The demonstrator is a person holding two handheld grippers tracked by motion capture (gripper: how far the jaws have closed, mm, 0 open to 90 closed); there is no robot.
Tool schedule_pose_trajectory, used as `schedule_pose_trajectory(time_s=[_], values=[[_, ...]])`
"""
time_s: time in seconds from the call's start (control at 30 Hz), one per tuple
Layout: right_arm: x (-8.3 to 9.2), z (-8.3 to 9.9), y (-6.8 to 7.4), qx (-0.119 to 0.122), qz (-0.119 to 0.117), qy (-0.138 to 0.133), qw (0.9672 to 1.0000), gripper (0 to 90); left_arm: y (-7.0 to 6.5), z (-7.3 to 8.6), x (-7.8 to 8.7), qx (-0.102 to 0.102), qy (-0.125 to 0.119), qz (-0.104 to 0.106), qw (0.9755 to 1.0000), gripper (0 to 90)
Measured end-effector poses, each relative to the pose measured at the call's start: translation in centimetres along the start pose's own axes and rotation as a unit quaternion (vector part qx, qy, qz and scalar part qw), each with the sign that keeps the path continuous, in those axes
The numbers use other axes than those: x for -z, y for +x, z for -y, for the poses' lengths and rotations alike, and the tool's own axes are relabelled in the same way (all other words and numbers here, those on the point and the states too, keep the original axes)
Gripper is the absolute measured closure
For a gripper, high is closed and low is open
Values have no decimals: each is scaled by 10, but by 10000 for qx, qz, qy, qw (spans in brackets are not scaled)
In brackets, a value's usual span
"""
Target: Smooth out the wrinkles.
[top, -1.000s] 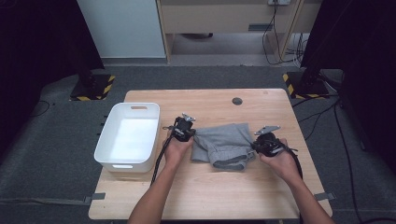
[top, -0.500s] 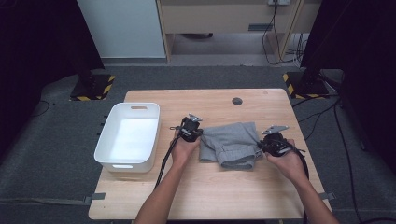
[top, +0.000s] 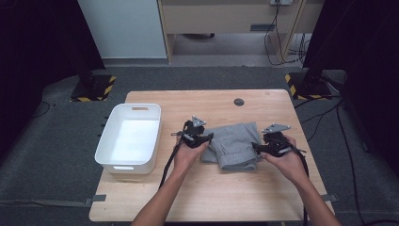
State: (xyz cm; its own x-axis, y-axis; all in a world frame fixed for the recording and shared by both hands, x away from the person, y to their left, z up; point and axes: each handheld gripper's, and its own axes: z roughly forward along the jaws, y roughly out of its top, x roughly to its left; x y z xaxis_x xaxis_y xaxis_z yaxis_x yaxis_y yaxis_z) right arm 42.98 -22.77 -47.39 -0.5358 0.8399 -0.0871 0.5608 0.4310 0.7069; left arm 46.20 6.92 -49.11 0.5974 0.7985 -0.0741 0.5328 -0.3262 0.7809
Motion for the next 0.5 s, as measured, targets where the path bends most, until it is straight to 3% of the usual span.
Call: schedule_pose_trajectory(time_s=[0.13, 0.17, 0.37, 0.5], values=[[-1, -4, 4, 4, -34, -10, 10000, 345, -12, 9, -3, -135, 138, 115, 9997, 488], [-1, -4, 6, 30, -42, 17, 10000, 342, -14, 17, -6, -328, 324, 1, 9989, 486], [-5, -1, 10, 39, -94, 98, 9999, 338, -13, 33, -11, -328, 468, -12, 9984, 484], [-12, 6, 14, 138, -186, 313, 9992, 336, -14, 37, -13, -391, 453, -65, 9982, 484]])
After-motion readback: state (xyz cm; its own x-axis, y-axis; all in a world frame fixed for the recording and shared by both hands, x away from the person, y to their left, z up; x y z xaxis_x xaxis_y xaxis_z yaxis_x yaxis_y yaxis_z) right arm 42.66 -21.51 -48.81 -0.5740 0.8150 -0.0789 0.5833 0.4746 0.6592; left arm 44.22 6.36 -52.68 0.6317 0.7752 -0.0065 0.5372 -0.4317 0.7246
